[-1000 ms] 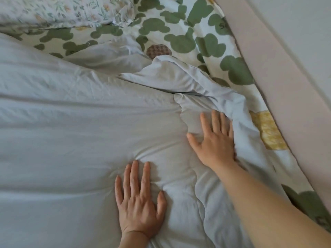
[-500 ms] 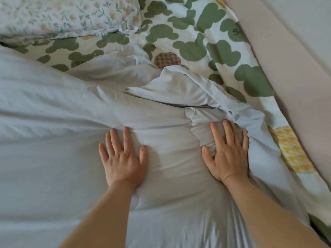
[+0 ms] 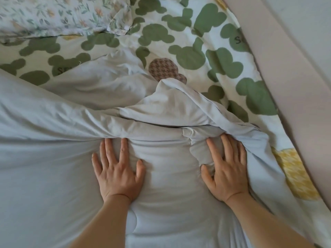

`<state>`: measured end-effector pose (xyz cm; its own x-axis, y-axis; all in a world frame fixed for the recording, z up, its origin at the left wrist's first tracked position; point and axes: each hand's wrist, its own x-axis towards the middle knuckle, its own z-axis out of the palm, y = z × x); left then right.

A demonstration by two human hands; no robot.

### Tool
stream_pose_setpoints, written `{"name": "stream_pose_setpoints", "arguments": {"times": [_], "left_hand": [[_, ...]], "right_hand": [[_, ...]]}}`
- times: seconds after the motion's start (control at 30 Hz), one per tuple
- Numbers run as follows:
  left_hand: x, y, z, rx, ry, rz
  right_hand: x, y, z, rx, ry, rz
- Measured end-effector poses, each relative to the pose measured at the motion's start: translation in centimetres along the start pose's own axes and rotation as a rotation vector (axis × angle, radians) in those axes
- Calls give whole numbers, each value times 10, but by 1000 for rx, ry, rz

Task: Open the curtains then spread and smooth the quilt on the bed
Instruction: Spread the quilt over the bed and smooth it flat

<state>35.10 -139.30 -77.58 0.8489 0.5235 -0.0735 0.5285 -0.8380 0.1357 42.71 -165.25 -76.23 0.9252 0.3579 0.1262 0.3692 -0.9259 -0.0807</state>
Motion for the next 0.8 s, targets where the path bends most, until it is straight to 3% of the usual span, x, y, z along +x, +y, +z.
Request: {"name": "stream_pose_setpoints", "arguments": {"times": [0.2, 0.3, 0.33, 0.5, 0.6, 0.7, 0.8], "left_hand": [[3, -1, -1, -13, -16, 1], [4, -1, -2, -20, -8, 3], [3, -1, -2, -24, -4, 5], [4, -3, -1, -21, -5, 13], [5, -3, -1, -17, -7, 12], [5, -3, -1, -28, 9, 20], [4, -3, -1, -53, 23, 18]], "right_hand": [[83, -50, -17, 444, 247, -153], [144, -89, -35, 460, 320, -132], [162, -100, -42, 409, 256, -107], [210, -124, -45, 79, -484, -67], [207, -121, -37, 196, -596, -57], [196, -115, -29, 269, -495, -95], [202, -97, -34, 220, -162, -147]]}}
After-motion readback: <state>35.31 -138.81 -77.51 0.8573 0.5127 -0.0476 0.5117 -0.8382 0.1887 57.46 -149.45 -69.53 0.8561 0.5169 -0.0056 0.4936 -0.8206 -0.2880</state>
